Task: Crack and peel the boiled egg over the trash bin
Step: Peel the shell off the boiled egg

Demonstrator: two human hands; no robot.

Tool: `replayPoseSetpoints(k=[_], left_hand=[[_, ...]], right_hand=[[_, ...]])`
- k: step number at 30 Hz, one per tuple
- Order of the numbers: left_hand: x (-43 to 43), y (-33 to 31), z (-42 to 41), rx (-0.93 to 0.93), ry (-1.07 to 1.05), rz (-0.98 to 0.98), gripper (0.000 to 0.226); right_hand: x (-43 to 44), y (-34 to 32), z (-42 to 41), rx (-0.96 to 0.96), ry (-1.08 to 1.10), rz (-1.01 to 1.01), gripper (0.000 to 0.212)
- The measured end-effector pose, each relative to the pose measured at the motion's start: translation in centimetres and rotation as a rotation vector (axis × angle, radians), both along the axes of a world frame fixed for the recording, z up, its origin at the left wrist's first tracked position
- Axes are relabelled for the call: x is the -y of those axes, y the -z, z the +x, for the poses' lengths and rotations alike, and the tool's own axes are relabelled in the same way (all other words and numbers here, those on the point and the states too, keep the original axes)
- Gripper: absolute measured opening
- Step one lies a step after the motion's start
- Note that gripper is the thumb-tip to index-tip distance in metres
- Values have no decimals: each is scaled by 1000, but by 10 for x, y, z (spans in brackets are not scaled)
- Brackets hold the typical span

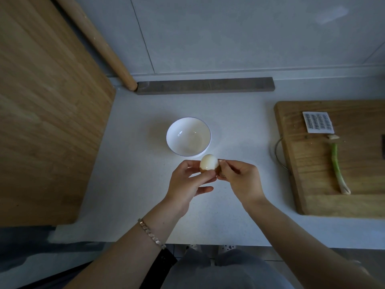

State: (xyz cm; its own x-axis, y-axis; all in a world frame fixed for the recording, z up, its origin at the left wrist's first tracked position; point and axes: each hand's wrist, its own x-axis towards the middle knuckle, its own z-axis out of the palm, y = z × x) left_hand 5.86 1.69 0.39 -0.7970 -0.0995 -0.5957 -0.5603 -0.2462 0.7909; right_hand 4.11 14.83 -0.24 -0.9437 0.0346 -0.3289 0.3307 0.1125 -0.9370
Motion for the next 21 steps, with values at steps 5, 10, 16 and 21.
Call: replayPoseSetpoints(k=[5, 10, 16, 21], left_hand=[[5, 1, -1, 58, -4, 221, 32], [6, 1, -3, 86, 54, 288, 17], [6, -1, -7, 47, 81, 184, 30], [6, -1, -8, 23, 77, 168, 29]], right_hand=[[-1, -1, -3, 27, 58, -109, 19], [-4, 1, -5, -3, 2, -8, 19], [-3, -3, -7, 39, -99, 55, 32], [-4, -7, -9, 151, -98, -120, 22]])
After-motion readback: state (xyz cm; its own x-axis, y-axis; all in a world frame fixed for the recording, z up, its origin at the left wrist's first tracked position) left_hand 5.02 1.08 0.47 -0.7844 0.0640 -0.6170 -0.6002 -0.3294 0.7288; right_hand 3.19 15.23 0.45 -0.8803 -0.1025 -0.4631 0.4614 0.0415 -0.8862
